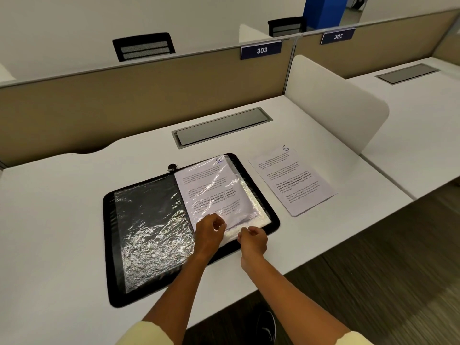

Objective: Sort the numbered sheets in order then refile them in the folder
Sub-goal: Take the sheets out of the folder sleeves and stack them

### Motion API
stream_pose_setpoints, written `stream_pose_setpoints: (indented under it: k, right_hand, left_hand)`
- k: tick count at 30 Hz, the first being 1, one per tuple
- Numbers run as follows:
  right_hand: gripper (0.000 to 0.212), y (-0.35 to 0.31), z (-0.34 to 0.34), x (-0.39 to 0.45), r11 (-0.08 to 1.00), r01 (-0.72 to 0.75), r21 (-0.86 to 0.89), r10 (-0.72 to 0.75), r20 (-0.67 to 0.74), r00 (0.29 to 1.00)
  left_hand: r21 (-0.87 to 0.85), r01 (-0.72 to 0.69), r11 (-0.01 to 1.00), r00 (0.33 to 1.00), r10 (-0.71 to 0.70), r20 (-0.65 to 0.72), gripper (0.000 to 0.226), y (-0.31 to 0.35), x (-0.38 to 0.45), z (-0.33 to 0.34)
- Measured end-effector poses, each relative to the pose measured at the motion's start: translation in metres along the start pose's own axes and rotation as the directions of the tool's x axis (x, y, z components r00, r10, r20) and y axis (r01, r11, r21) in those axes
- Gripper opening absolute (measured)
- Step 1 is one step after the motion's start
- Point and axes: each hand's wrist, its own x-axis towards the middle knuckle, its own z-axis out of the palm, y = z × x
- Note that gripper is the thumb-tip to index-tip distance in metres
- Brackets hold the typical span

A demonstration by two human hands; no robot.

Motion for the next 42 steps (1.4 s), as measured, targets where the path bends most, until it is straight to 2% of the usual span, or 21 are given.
stream_pose_setpoints:
  k: [3,5,9,13,17,21,24,25,28,31,34,38,42]
  right_hand:
    - [0.016,0.002,0.005,-0.003,0.994,-0.063,0.091,0.056,0.08,0.995]
    - [0.022,0.006,0.012,0.001,0.988,-0.122,0.091,0.111,0.122,0.986]
    - [0.026,0.008,0.022,0.006,0.975,-0.189,0.114,0.177,0.108,0.978]
    - [0.01,0.0,0.025,0.009,0.962,-0.232,0.141,0.219,0.098,0.971]
    - [0.012,-0.007,0.03,0.009,0.965,-0.23,0.13,0.223,0.065,0.973]
    - [0.021,-0.007,0.032,0.013,0.978,-0.182,0.1,0.171,0.106,0.979]
    - [0.015,-0.008,0.032,0.016,0.985,-0.161,0.058,0.15,0.15,0.977]
    - [0.012,-0.009,0.032,0.017,0.985,-0.162,0.052,0.152,0.156,0.976]
    - [0.011,-0.009,0.031,0.026,0.985,-0.166,0.038,0.157,0.172,0.972]
    - [0.013,-0.008,0.027,0.028,0.972,-0.202,0.12,0.179,0.176,0.968]
    - [0.017,-0.005,0.021,0.024,0.987,-0.148,0.069,0.137,0.155,0.978]
    - [0.024,0.002,0.012,0.017,0.986,-0.119,0.12,0.103,0.132,0.986]
    - [0.026,0.011,-0.003,0.01,0.993,-0.061,0.099,0.055,0.064,0.996]
  left_hand:
    - [-0.019,-0.019,1.0,1.0,0.019,-0.001,0.015,0.0,0.0,0.002]
    - [-0.035,-0.026,0.999,1.0,0.026,-0.001,0.017,0.001,0.0,0.002]
    - [-0.06,-0.017,0.998,1.0,0.017,0.007,0.023,-0.001,-0.001,0.002]
    - [-0.093,0.002,0.996,1.0,-0.001,0.012,0.028,-0.001,-0.004,0.0]
    - [-0.107,-0.021,0.994,1.0,0.023,0.011,0.032,0.0,-0.004,-0.001]
    - [-0.12,-0.024,0.993,0.998,0.031,0.055,0.021,-0.004,-0.004,0.0]
    - [-0.16,0.0,0.987,0.993,0.018,0.114,0.012,-0.006,-0.004,-0.004]
    - [-0.161,0.018,0.987,0.99,0.004,0.138,0.015,-0.006,-0.004,-0.006]
    - [-0.097,0.029,0.995,0.982,-0.011,0.186,0.036,-0.012,-0.011,-0.017]
    - [0.054,-0.021,0.998,0.975,0.008,0.222,0.053,-0.035,-0.021,-0.025]
    - [0.202,-0.072,0.977,0.966,0.017,0.259,0.061,-0.058,-0.032,-0.03]
    - [0.315,-0.124,0.941,0.962,0.036,0.272,0.078,-0.076,-0.045,-0.036]
    - [0.355,-0.088,0.931,0.972,0.002,0.236,0.073,-0.085,-0.051,-0.037]
